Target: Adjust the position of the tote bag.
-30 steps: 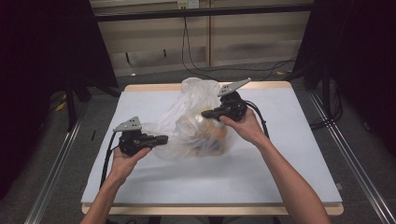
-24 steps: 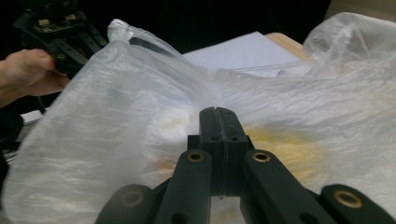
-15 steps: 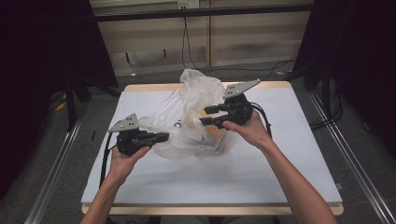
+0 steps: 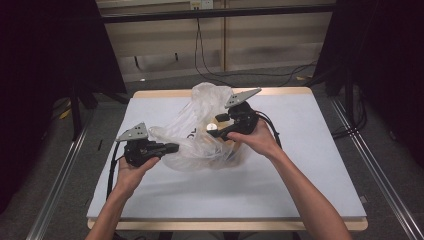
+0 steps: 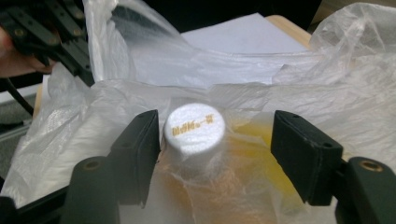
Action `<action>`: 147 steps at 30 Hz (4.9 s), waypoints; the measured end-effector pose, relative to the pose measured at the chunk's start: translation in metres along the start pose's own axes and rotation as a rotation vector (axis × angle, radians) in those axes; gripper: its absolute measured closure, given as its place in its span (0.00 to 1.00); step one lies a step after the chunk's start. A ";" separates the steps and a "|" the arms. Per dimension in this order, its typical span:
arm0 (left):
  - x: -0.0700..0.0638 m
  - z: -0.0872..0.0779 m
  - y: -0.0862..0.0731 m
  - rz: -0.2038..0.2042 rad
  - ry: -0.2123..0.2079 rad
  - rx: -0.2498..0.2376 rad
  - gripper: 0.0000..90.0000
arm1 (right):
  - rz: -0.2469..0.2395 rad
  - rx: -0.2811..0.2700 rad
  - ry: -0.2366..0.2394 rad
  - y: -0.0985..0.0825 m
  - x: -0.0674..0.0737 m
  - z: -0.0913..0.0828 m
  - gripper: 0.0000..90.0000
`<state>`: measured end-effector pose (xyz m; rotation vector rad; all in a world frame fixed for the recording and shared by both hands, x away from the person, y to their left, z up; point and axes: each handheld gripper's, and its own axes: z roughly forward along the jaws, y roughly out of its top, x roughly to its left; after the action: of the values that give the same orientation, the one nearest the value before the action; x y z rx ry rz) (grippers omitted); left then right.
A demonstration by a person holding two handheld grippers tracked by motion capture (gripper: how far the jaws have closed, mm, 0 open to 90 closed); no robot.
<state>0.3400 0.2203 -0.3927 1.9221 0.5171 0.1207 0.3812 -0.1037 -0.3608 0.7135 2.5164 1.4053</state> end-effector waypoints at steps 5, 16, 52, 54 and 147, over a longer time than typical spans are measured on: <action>0.001 0.000 0.000 -0.002 0.005 -0.007 1.00 | -0.018 0.040 0.014 0.000 0.002 0.000 0.54; 0.003 -0.006 0.000 -0.016 0.014 -0.026 1.00 | -0.039 0.037 0.019 0.000 0.006 -0.017 0.69; -0.020 0.003 0.016 0.059 -0.038 -0.032 1.00 | 0.021 -0.207 -0.098 -0.069 0.017 -0.116 1.00; -0.018 0.004 0.013 0.056 -0.042 -0.021 1.00 | 0.039 -0.213 -0.102 -0.076 0.016 -0.117 1.00; 0.001 0.087 -0.022 0.071 -0.073 0.211 0.80 | 0.102 -0.051 -0.164 -0.087 -0.033 -0.056 0.48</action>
<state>0.3619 0.1533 -0.4477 2.1435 0.4263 0.0424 0.3613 -0.2001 -0.4062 0.9196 2.3405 1.3764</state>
